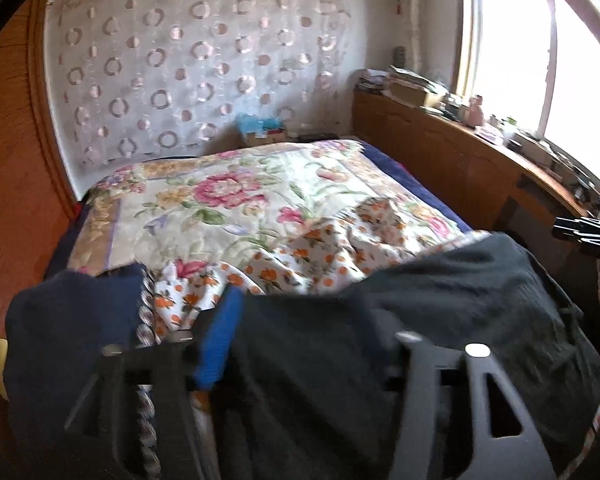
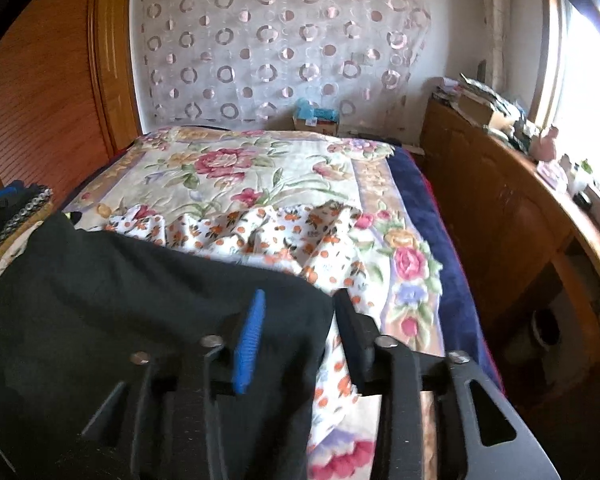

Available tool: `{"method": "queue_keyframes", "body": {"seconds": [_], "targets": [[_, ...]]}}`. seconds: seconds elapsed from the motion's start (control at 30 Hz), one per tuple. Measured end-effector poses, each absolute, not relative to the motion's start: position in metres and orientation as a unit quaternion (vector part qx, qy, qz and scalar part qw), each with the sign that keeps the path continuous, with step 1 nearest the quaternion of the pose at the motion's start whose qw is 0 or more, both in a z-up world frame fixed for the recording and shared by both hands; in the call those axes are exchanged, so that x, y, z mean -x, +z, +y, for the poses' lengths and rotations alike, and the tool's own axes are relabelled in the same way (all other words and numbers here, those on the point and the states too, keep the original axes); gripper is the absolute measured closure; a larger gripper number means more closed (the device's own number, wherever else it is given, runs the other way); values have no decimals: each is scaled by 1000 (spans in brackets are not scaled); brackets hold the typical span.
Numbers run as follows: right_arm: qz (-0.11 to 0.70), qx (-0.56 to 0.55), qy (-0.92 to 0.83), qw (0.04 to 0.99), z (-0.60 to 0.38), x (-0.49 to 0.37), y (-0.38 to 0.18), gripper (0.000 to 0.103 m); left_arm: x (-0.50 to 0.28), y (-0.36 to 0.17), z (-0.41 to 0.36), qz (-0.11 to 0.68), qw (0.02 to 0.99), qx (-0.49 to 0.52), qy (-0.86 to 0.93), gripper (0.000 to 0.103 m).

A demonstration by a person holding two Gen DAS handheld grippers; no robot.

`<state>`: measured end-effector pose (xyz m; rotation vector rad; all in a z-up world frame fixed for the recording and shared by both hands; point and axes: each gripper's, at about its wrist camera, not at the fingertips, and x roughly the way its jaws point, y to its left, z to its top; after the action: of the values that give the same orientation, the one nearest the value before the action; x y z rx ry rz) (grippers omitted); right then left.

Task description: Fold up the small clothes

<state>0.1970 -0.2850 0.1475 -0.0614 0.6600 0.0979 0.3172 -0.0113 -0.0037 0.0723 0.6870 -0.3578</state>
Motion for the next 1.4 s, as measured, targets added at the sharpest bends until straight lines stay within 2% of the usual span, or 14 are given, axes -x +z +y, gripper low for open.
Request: {"method": "queue_keyframes", "body": {"seconds": [0.07, 0.3, 0.5, 0.57, 1.03, 1.23, 1.3, 1.4], "targets": [[331, 19, 54, 942, -287, -178, 144, 53, -301, -7, -15, 339, 921, -34, -188, 26], [377, -2, 57, 924, -291, -135, 122, 52, -252, -23, -24, 350, 915, -53, -195, 26], [422, -7, 36, 906, -296, -133, 101, 52, -220, -51, -18, 370, 912, -72, -160, 26], [417, -24, 34, 908, -303, -132, 104, 48, -215, -56, -12, 380, 912, -61, -144, 26], [399, -40, 34, 915, -309, -127, 103, 46, -209, -78, -10, 404, 909, -51, -86, 26], [398, -38, 33, 916, -301, -130, 94, 46, -217, -79, -1, 400, 914, -35, -55, 37], [397, -32, 30, 917, -296, -129, 94, 46, -218, -82, -1, 401, 914, -36, -49, 43], [396, -24, 28, 918, -293, -128, 94, 46, -220, -85, 2, 406, 912, -39, -42, 59]]}}
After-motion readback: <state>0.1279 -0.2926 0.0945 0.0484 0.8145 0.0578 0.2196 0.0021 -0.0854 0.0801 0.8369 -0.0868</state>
